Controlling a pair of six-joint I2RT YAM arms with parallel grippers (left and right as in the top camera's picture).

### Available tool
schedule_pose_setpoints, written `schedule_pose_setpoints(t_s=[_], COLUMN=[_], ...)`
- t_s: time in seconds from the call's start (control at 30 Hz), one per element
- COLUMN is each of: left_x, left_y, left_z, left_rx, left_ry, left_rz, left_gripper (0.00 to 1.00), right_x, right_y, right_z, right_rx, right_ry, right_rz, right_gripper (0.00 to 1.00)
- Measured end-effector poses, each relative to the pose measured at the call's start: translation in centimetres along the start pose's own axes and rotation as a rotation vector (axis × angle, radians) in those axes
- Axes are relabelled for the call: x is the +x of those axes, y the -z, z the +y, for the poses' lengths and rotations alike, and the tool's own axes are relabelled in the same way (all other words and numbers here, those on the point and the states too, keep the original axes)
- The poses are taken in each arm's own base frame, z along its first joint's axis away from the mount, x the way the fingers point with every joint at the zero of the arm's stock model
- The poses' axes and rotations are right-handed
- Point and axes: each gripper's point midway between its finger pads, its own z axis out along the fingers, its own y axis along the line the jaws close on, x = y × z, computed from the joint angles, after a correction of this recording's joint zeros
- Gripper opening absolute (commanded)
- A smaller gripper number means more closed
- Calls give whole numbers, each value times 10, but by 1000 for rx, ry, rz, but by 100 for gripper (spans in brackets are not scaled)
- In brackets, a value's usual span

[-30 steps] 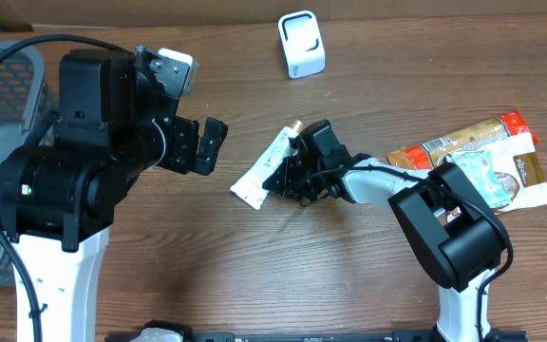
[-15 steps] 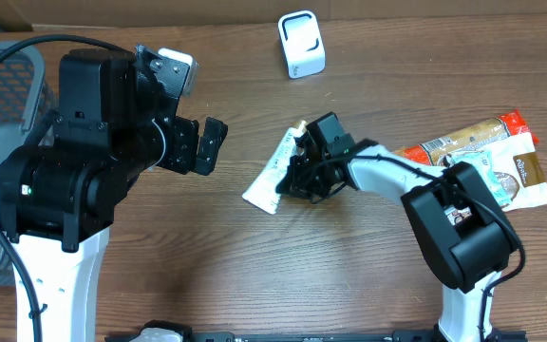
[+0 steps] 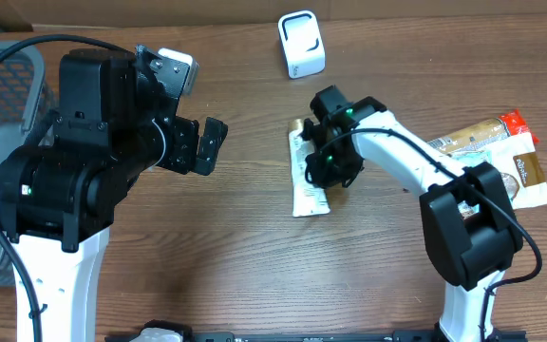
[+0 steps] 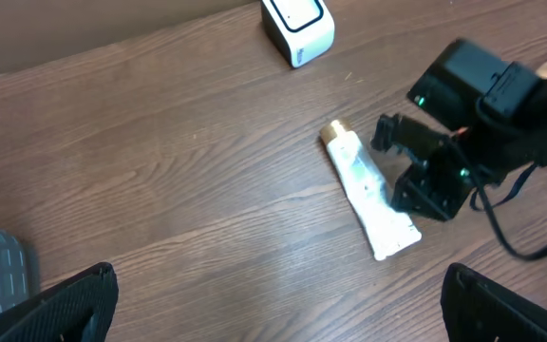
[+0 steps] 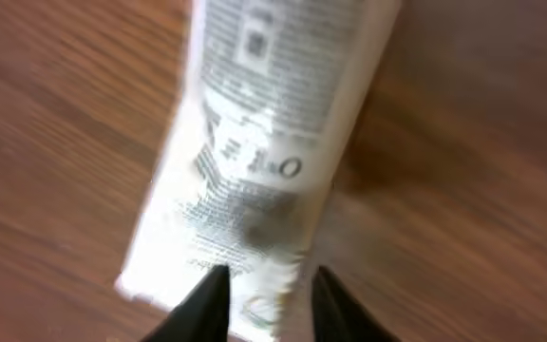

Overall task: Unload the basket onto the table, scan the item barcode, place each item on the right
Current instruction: 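Grasp the Pantene tube mid-body and lift it upright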

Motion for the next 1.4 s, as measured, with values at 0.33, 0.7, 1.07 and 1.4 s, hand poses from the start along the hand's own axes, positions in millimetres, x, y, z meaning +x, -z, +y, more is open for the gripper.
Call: schedule_pose_setpoints(t_s=[0.33,0.7,1.07,1.4], left_x=[0,0,0,0], left_y=[0,0,0,0], left_z=[0,0,0,0], left_rx=[0,0,0,0], left_ry=[0,0,0,0], left_rz=[0,0,0,0], left_gripper=[100,100,100,100], right_x=[-19,-37,-27,-29], right_y=[21,19,-19,-28], right_z=[-39,0,-3,0], right_rx=[-151,-327,-251,-307], right_ry=[-96,-219,-341,-436], right_rz=[-104,-150,-153,-227], right_gripper=[82,86,80,47])
